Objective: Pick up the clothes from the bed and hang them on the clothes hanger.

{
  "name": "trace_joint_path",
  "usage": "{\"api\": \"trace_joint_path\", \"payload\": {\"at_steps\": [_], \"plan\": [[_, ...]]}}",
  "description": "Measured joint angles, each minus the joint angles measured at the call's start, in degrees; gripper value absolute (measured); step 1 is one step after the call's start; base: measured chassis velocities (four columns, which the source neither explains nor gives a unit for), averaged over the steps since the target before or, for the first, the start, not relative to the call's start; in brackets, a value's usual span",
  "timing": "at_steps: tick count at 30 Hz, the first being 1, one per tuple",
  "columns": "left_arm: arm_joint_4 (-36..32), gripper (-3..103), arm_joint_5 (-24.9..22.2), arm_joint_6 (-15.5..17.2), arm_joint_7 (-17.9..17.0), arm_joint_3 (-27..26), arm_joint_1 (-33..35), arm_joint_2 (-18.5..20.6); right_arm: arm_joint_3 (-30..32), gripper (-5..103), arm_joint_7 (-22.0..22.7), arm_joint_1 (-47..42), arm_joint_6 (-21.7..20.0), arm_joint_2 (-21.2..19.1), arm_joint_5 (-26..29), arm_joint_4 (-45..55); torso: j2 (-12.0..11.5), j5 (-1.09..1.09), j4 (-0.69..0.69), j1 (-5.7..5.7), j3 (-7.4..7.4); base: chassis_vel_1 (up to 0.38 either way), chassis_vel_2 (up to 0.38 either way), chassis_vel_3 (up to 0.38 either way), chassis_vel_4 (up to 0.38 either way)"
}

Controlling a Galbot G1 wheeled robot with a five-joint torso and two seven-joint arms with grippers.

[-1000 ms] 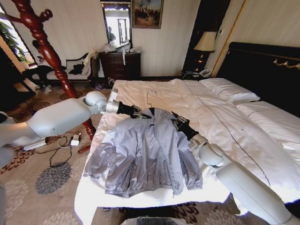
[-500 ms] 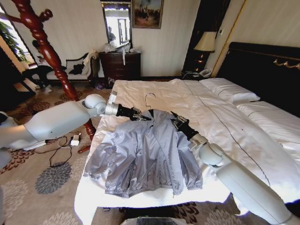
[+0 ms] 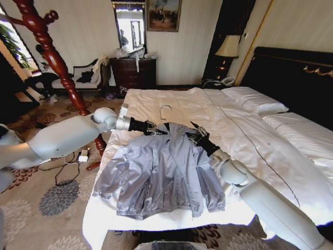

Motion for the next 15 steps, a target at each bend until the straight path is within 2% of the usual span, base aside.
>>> {"api": "trace_joint_path", "payload": {"at_steps": [2,3,5,6,8,12,14,15], "plan": [[0.1,16,0.0,0.0,-0.6,-0.4,0.5,0.2,0.2,79,0.0,-0.3,-0.2,-0.2,0.3,0.2,0.0,0.0,0.0,0.0,0.0,0.0,0.0,0.0,0.0],[0.2,16,0.1,0.0,-1.0,-1.0,1.0,0.3,0.3,79,0.1,-0.5,-0.3,-0.3,0.6,0.4,0.0,0.0,0.0,0.0,0.0,0.0,0.0,0.0,0.0],[0.2,16,0.1,0.0,-1.5,-2.0,1.9,0.5,0.5,90,0.3,-0.9,-0.7,-0.6,1.3,0.7,0.0,0.0,0.0,0.0,0.0,0.0,0.0,0.0,0.0],[0.2,16,0.1,0.0,-1.5,-2.0,1.9,0.5,0.5,90,0.3,-0.9,-0.7,-0.6,1.3,0.7,0.0,0.0,0.0,0.0,0.0,0.0,0.0,0.0,0.0],[0.1,16,0.2,0.0,-2.2,-3.6,3.3,1.0,0.9,98,0.6,-1.4,-1.1,-1.2,2.0,1.1,0.0,0.0,-0.01,0.0,0.0,0.0,0.0,0.0,0.0],[-0.1,16,0.3,0.0,-2.9,-5.2,4.6,1.6,1.0,100,0.8,-1.7,-1.5,-1.8,3.4,1.8,0.0,0.0,0.0,0.0,0.0,0.0,0.0,0.0,0.0],[-0.4,16,0.3,0.0,-3.3,-6.4,5.7,2.3,1.1,100,1.2,-2.1,-2.5,-2.2,6.9,2.5,0.0,-0.01,0.0,0.0,0.0,0.0,0.0,0.0,0.0],[-0.4,16,0.3,0.0,-3.3,-6.4,5.7,2.3,1.1,100,1.2,-2.1,-2.5,-2.2,6.9,2.5,0.0,-0.01,0.0,0.0,0.0,0.0,0.0,0.0,0.0]]}}
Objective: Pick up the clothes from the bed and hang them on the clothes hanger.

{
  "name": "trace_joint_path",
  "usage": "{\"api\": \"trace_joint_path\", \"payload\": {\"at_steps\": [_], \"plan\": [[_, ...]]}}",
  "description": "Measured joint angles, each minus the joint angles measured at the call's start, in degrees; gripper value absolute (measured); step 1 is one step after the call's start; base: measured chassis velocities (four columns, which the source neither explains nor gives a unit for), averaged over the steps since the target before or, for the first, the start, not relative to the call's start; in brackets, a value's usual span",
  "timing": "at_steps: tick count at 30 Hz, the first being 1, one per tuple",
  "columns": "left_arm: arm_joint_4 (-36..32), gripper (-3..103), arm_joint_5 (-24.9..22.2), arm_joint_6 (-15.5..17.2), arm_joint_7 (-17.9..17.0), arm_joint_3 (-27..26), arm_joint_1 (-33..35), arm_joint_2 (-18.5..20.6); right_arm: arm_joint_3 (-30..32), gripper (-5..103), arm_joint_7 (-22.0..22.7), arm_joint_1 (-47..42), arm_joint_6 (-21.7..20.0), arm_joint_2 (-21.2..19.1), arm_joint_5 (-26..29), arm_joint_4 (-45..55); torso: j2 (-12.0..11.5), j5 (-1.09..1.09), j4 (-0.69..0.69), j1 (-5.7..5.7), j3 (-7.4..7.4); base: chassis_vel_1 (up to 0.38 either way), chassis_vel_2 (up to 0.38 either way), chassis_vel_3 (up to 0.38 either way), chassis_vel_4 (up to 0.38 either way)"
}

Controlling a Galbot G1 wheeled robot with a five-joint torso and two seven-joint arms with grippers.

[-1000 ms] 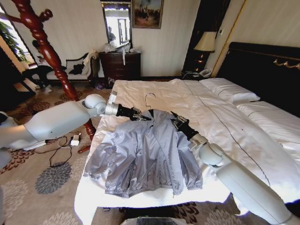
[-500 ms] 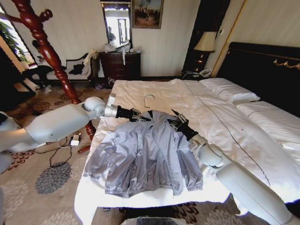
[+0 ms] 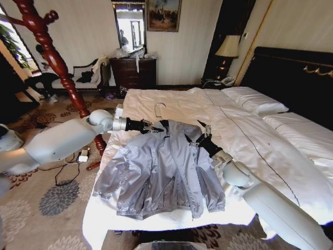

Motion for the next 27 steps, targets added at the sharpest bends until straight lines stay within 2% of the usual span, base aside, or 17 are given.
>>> {"api": "trace_joint_path", "payload": {"at_steps": [2,3,5,7,9,11,13,14,16,18,20,22,24,25,26,27], "plan": [[-0.2,16,0.0,0.0,-0.2,-0.5,0.4,0.4,0.0,100,0.5,-0.4,-0.8,-0.4,3.2,0.5,0.0,0.02,0.0,0.0,0.0,0.0,0.0,0.0,0.0],[-0.4,16,0.0,0.0,-0.4,-1.2,1.0,0.7,-0.2,100,1.2,-1.0,-1.9,-1.1,7.4,1.3,0.0,0.01,-0.01,0.0,0.0,0.0,0.0,0.0,0.0],[-0.6,16,0.1,0.0,-0.6,-2.1,1.8,1.1,-0.2,100,2.3,-2.1,-4.0,-1.5,12.0,2.8,0.0,0.0,-0.01,0.0,0.0,0.0,0.0,0.0,0.0],[-0.6,16,0.1,0.0,-0.7,-2.5,2.1,1.2,-0.2,100,2.6,-2.5,-4.6,-1.5,13.3,3.2,0.0,0.0,-0.01,0.0,0.0,0.0,0.0,0.0,0.0],[-1.0,16,0.1,0.0,-1.1,-3.6,3.2,1.7,0.3,100,4.5,-4.3,-7.1,-1.3,19.0,4.7,0.0,0.01,-0.01,0.0,0.0,0.0,0.0,0.0,0.0],[-1.4,16,0.1,0.0,-1.3,-4.6,4.2,2.4,1.3,100,5.8,-6.4,-7.9,-1.0,23.3,5.5,0.0,0.0,-0.01,0.0,0.0,0.0,0.0,0.0,0.0],[-1.6,16,0.1,0.0,-1.5,-5.0,4.7,2.7,1.6,100,6.1,-7.0,-8.0,-0.9,24.5,5.7,0.0,0.01,-0.02,0.0,0.0,0.0,0.0,0.0,0.0],[-2.2,16,0.3,0.0,-2.0,-6.2,5.9,3.5,2.3,100,7.0,-8.5,-8.2,-0.5,28.3,6.2,0.0,0.01,-0.02,0.0,0.0,0.0,0.0,0.0,0.0],[-3.1,16,0.7,-0.7,-2.5,-8.4,8.1,4.6,3.3,100,8.5,-10.7,-9.0,0.3,32.3,7.5,0.0,0.01,0.01,0.0,0.0,0.0,0.0,0.0,0.0],[-3.4,16,0.7,-0.8,-2.6,-9.1,8.7,5.0,3.7,100,9.0,-11.4,-9.3,0.6,33.4,8.0,0.0,0.0,0.0,0.0,0.0,0.0,0.0,0.0,0.0],[-5.4,16,0.7,-0.9,-3.5,-12.9,12.3,7.7,4.6,100,10.4,-13.3,-10.4,1.9,36.2,9.5,0.0,-0.01,-0.05,-0.01,-0.01,0.0,0.0,0.0,0.0],[-6.2,16,0.7,-1.0,-3.9,-14.0,13.4,9.1,4.8,100,10.4,-13.6,-10.3,2.7,36.1,9.5,0.0,-0.01,-0.02,-0.01,-0.01,0.0,0.0,0.0,0.0],[-7.3,16,0.7,-1.2,-4.4,-15.5,15.0,11.1,6.6,100,10.0,-15.7,-9.7,4.4,35.5,9.4,0.0,0.01,0.09,-0.01,-0.01,0.0,0.0,0.0,0.0],[-7.5,16,0.7,-1.3,-4.6,-16.0,15.5,11.6,8.1,100,9.8,-17.5,-9.3,5.4,35.1,9.4,0.0,-0.02,0.09,-0.01,-0.01,0.0,0.0,0.0,0.0],[-7.7,16,0.7,-1.5,-5.0,-16.5,16.0,11.9,10.2,100,9.5,-19.8,-8.9,6.8,34.8,9.6,0.0,-0.01,0.01,-0.01,-0.01,0.0,0.0,0.0,0.0],[-7.7,16,0.7,-1.5,-5.0,-16.5,16.0,11.9,10.2,100,9.5,-19.8,-8.9,6.8,34.8,9.6,0.0,-0.01,0.01,-0.01,-0.01,0.0,0.0,0.0,0.0]]}}
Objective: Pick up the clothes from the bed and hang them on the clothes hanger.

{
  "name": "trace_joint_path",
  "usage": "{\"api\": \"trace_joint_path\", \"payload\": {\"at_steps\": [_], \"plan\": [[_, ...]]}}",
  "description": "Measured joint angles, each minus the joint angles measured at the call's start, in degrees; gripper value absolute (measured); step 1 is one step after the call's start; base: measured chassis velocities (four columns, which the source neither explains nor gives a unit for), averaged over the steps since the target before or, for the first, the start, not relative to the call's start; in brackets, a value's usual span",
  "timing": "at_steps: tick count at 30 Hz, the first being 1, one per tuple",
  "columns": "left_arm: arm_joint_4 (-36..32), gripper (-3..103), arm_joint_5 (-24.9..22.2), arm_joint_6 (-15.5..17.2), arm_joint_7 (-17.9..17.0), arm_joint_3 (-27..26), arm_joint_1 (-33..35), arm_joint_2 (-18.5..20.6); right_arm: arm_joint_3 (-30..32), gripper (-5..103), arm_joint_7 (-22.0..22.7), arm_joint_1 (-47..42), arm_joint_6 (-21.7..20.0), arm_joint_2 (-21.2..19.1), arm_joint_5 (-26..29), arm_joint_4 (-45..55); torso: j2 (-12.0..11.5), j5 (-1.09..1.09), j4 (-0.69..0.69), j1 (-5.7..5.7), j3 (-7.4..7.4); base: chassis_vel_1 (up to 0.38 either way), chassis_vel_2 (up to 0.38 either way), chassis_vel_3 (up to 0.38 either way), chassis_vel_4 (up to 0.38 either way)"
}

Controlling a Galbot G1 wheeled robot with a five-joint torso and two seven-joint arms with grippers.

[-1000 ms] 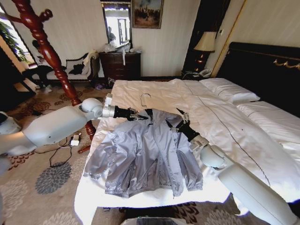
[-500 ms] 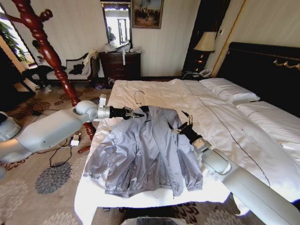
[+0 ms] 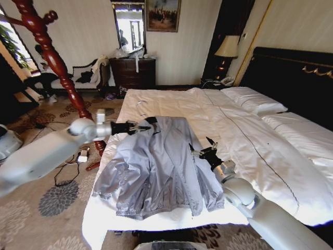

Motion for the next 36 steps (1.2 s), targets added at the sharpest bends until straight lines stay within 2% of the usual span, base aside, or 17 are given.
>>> {"api": "trace_joint_path", "payload": {"at_steps": [3,6,7,9,12,15,16,21,22,25,30,36], "plan": [[-0.5,16,-0.1,-0.4,-0.8,-0.7,0.8,0.1,4.7,100,-0.8,-4.7,1.0,3.1,-0.7,1.2,0.0,0.05,-0.07,0.0,0.0,0.0,0.0,0.0,0.0],[-0.8,16,-0.1,-0.7,-1.3,-0.8,1.1,0.0,7.6,100,-1.5,-7.3,1.8,4.8,-1.2,1.9,0.0,0.04,-0.04,0.0,0.0,0.0,0.0,0.0,0.0],[-1.0,16,-0.1,-0.7,-1.6,-0.8,1.2,-0.1,9.1,100,-1.9,-8.7,2.4,5.7,-1.9,2.1,0.0,0.0,0.01,0.0,0.01,0.0,0.0,0.0,0.0],[-1.3,16,-0.1,-1.0,-2.3,-0.9,1.3,-0.9,12.6,100,-2.8,-11.9,4.3,7.7,-3.4,2.4,0.0,0.01,0.03,0.0,0.0,0.0,0.0,0.0,0.0],[-1.5,16,-0.1,-1.3,-3.2,-1.2,1.7,-1.6,15.1,100,-3.5,-14.3,5.7,9.5,-4.0,2.5,0.0,0.03,-0.03,0.0,0.0,0.0,0.0,0.0,0.0],[-2.2,16,-0.4,-2.2,-5.9,-2.4,3.0,-3.1,20.8,100,-6.2,-20.4,9.6,14.8,-7.0,2.3,0.0,0.02,-0.01,0.01,0.0,0.0,0.0,0.0,0.0],[-2.2,16,-0.4,-2.2,-5.9,-2.4,3.0,-3.1,20.8,100,-6.2,-20.4,9.6,14.8,-7.0,2.3,0.0,0.02,-0.01,0.01,0.0,0.0,0.0,0.0,0.0],[-3.0,16,-0.4,-2.9,-8.7,-4.5,5.5,-5.4,24.2,100,-9.6,-27.1,13.7,23.4,-10.9,1.6,0.0,0.03,-0.03,0.0,0.0,0.0,0.0,0.0,0.0],[-3.0,16,-0.4,-2.9,-8.7,-4.5,5.5,-5.4,24.2,100,-9.6,-27.1,13.7,23.4,-10.9,1.6,0.0,0.03,-0.03,0.0,0.0,0.0,0.0,0.0,0.0],[-3.5,16,-0.3,-2.9,-9.4,-5.6,6.6,-6.0,24.6,100,-10.8,-28.9,16.0,26.7,-13.2,1.1,0.0,0.02,-0.02,0.01,0.0,0.0,0.0,0.0,0.0],[-4.0,16,-0.3,-2.9,-10.1,-6.9,7.7,-6.3,25.9,100,-11.4,-29.3,18.5,28.6,-15.5,0.0,0.0,0.02,-0.01,0.0,0.0,0.0,0.0,0.0,0.0],[-5.7,16,-0.5,-3.1,-12.1,-9.4,9.8,-6.6,26.1,100,-11.5,-29.2,18.8,28.7,-15.7,-0.1,0.0,0.02,0.0,0.01,0.01,0.0,0.0,0.0,0.0]]}}
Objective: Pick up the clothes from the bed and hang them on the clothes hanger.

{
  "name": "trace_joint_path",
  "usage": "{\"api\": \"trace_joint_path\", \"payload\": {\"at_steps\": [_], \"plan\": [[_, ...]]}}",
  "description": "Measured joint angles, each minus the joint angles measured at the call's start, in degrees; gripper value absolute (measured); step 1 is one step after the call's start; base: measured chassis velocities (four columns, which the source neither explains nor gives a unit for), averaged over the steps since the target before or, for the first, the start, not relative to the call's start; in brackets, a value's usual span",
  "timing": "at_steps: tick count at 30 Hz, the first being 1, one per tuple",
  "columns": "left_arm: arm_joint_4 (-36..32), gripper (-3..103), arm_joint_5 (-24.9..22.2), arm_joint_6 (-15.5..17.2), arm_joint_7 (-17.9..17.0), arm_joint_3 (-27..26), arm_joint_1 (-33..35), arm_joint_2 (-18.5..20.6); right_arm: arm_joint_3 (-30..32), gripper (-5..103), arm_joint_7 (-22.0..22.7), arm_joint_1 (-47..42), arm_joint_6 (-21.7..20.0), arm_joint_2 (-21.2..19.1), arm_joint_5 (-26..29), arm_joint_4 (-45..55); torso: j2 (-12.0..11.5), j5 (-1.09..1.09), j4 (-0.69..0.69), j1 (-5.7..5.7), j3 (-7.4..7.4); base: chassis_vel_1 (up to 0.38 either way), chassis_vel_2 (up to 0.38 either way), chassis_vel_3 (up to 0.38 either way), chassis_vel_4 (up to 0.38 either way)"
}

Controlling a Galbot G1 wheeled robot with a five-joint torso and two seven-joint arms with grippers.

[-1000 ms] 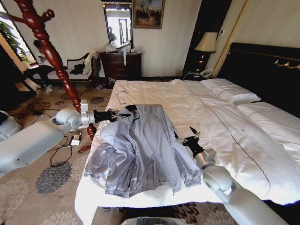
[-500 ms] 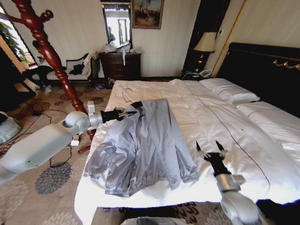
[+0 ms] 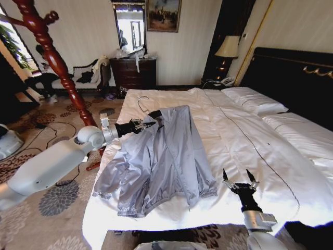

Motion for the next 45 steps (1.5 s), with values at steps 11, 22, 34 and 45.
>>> {"api": "trace_joint_path", "payload": {"at_steps": [11,22,34,45], "plan": [[-4.7,16,-1.4,-0.1,-4.1,-4.4,1.1,1.0,-0.2,100,0.1,0.2,-0.1,-0.2,0.1,0.0,0.0,0.0,-0.02,0.0,0.0,0.0,0.0,0.0,0.0],[-7.9,16,-3.9,0.7,-9.9,-5.7,-2.1,4.8,-0.2,100,0.1,0.2,-0.2,-0.3,0.2,0.0,0.0,0.0,-0.01,0.0,0.0,0.0,0.0,0.0,0.0],[-13.9,16,-12.5,4.3,-16.8,-11.5,-2.7,12.2,-0.3,100,0.2,0.3,-0.3,-0.3,0.2,0.0,0.0,0.0,-0.02,0.0,0.0,0.0,0.0,0.0,0.0],[-14.7,16,-20.1,6.6,-21.6,-16.7,-3.8,15.8,-0.3,100,0.2,0.3,-0.3,-0.4,0.2,0.0,0.0,0.0,-0.01,0.0,0.0,0.0,0.0,0.0,0.0]]}}
